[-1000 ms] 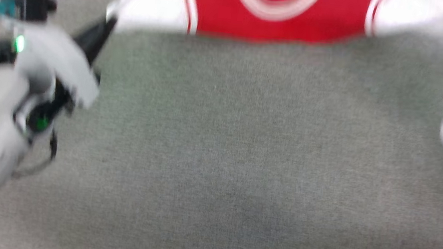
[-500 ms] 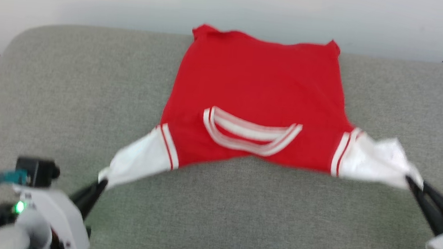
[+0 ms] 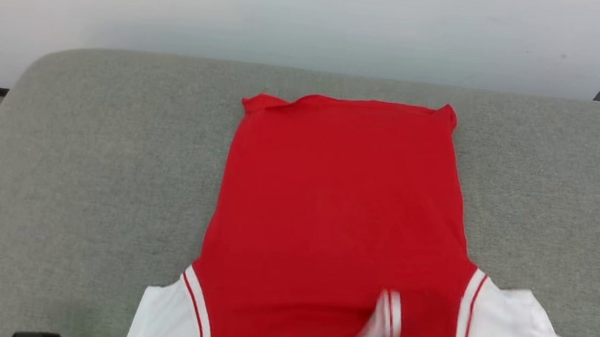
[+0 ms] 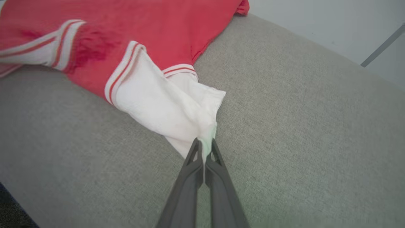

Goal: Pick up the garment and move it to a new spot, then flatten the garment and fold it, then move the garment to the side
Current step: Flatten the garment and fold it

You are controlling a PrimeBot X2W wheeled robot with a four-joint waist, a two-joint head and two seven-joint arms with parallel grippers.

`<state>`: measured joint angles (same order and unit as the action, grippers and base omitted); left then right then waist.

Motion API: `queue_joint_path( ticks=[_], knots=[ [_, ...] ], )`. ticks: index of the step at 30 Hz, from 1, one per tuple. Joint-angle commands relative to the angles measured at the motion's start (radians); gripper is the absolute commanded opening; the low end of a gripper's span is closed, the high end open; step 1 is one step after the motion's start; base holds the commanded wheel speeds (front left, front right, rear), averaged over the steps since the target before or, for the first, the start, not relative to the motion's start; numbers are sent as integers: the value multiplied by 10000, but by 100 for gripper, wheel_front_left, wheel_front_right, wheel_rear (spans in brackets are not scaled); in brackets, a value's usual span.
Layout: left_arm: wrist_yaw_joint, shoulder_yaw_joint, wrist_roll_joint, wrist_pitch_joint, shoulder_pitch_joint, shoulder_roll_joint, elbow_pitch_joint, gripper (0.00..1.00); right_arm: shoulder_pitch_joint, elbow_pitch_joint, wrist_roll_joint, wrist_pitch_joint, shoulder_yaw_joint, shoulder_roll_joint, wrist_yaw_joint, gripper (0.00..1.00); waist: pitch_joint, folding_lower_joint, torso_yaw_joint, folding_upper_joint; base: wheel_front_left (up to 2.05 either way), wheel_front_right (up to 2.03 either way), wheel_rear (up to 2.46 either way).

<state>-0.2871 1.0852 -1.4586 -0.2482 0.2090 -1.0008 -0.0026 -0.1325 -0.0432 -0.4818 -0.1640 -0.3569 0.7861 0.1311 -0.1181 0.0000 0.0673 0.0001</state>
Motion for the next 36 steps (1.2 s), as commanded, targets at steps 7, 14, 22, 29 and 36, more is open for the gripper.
queue_joint_path(
  ticks=[7, 14, 22, 29, 36],
  knots=[
    [-106, -535, 34, -144, -544, 513, 579, 0, -818, -232, -94, 194, 173, -283, -7, 0, -100, 0, 78, -1, 0, 0, 0],
    [49, -768, 217, -164, -508, 1007, 903, 0, -815, -280, -212, 534, 211, -436, -7, 0, -66, 0, -30, -1, 0, 0, 0],
    [73, -1135, 475, -172, -477, 1386, 1036, 0, -828, 312, -97, 1271, 785, -729, -7, 100, -255, 0, -149, -1, 0, 0, 0],
    [75, -1430, 918, -163, -333, 1716, 1052, 0, -421, 1594, -401, 2005, 1812, -1069, -7, 100, -576, 0, -128, -1, 0, 0, 0],
    [111, -1508, 1416, -143, 3, 2023, 1017, 0, 1453, 1917, -583, 3528, 3044, -2038, -7, 100, -1005, 0, 204, -1, 0, 0, 0]
  ],
)
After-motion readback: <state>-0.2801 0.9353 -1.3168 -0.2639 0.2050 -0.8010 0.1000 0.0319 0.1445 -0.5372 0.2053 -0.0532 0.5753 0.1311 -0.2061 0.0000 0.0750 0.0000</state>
